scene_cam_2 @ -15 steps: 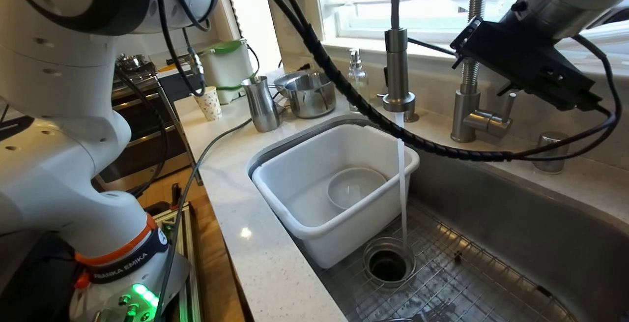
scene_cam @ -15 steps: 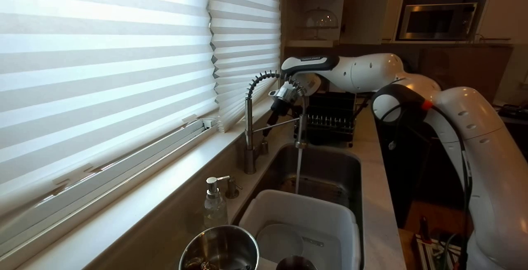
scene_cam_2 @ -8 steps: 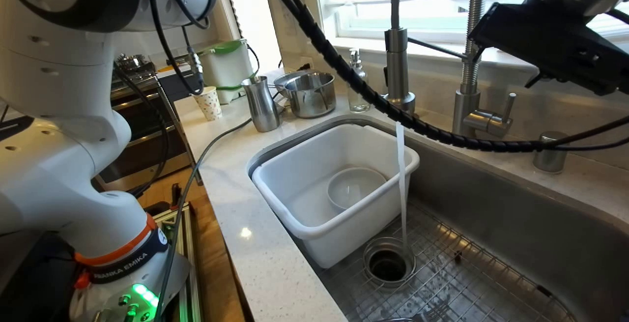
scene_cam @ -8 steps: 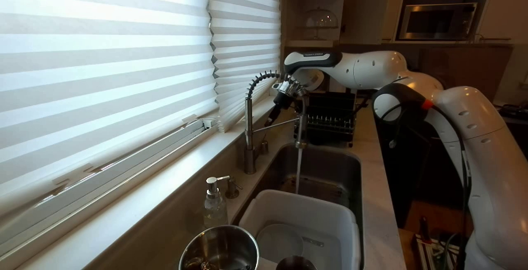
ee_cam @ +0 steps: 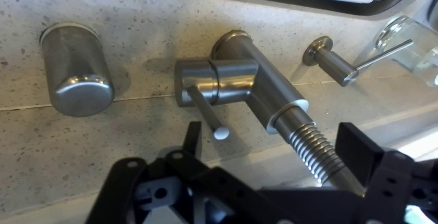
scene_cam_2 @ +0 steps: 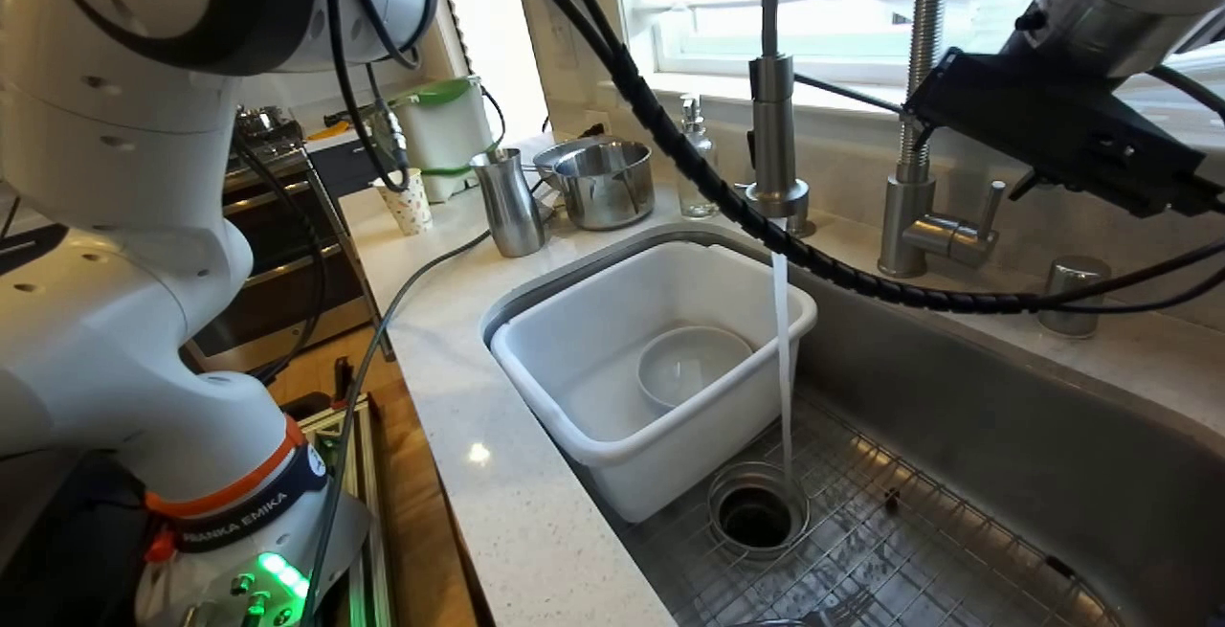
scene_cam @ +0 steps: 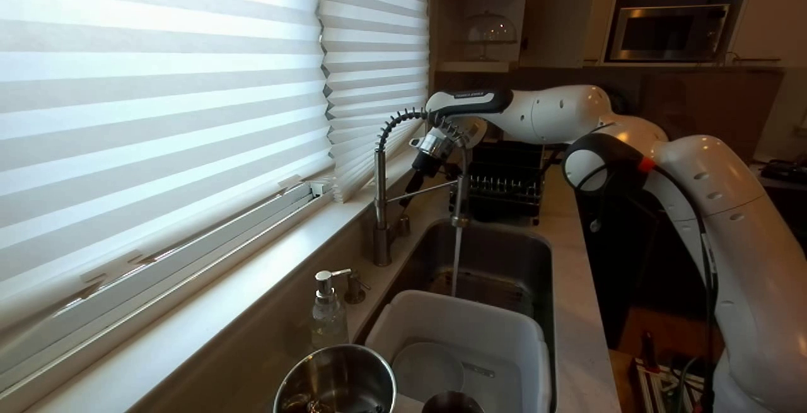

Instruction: Turn off the faucet

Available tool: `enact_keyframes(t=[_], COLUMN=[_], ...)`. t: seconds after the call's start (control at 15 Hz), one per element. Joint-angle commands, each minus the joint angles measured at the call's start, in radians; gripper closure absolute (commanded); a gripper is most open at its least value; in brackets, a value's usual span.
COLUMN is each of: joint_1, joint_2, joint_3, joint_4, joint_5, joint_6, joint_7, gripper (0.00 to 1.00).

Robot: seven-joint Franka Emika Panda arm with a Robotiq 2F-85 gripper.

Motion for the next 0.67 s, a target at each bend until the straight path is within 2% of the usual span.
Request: enact_keyframes(t=[0.0,0.33,0.6], joint_1=[0.027,0.061,0.065], joint_2=[-0.009,-0.041,-0.055], joint_3=[-0.005,-0.023,-0.005], joint_4=[-0.036,-0.084,-0.102], joint_5=[-0.019,-0.058,-0.041], joint_6=[0.016,0.05,0.081], joint_7=[0.009,0.06,0.036], gripper=[0.0,0.0,0.0])
